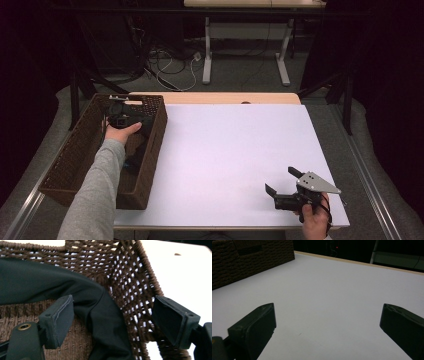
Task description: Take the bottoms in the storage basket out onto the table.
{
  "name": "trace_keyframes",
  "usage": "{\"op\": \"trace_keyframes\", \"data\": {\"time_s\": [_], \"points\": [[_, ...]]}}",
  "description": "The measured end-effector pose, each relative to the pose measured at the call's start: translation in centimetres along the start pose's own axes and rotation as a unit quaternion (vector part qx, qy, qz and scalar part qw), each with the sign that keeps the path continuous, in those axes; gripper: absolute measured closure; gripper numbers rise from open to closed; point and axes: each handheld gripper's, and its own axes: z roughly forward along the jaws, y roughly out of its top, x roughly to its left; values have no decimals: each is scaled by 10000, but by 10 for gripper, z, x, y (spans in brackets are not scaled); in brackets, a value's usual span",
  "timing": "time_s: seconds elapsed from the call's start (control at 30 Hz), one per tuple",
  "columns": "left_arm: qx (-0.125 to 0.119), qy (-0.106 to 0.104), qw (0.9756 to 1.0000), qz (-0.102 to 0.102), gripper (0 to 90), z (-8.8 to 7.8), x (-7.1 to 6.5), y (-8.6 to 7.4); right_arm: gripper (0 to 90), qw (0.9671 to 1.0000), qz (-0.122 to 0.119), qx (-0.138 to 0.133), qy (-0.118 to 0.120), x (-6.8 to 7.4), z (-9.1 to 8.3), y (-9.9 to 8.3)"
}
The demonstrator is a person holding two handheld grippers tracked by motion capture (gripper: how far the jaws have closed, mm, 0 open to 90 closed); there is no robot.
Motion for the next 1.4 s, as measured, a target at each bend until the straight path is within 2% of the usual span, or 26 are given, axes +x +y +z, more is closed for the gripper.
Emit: {"op": "trace_keyframes", "data": {"time_s": [0.1, 0.3, 0.43, 0.6, 0.77, 0.8, 0.87, 0.9, 0.97, 1.23, 1.4], "points": [[20, 45, 10000, -78, 184, 5, 1, -3, 1, 10000, 30, 13, 21, 0, 0, 0], [329, 93, 9994, 44, 219, 13, -1, -7, 2, 10000, 29, 10, 33, 0, 0, 0], [339, 149, 9993, 90, 268, 18, -3, -10, 2, 10000, 28, 17, 29, 0, 0, 0], [524, 194, 9984, 125, 283, 24, -2, -13, 3, 10000, 6, 17, 57, 0, 1, -1], [484, 78, 9987, -109, 284, 27, 4, -16, 4, 10000, 24, 19, 57, 0, 2, -1], [509, 100, 9986, -90, 282, 27, 5, -17, 4, 10000, 28, 2, 73, 0, 2, -1], [614, 332, 9975, 47, 293, 30, 6, -18, 4, 10000, 39, 17, 79, 0, 3, -1], [677, 344, 9971, 47, 292, 32, 7, -19, 4, 10000, 44, 22, 85, 0, 3, -1], [716, 197, 9972, -57, 286, 35, 10, -21, 4, 10000, 53, 35, 74, 1, 3, -1], [800, 155, 9967, -26, 277, 43, 10, -25, 5, 9999, 57, 74, 113, -1, 4, -2], [852, 115, 9962, -116, 283, 46, 11, -28, 7, 9998, 79, 73, 136, -1, 4, -2]]}}
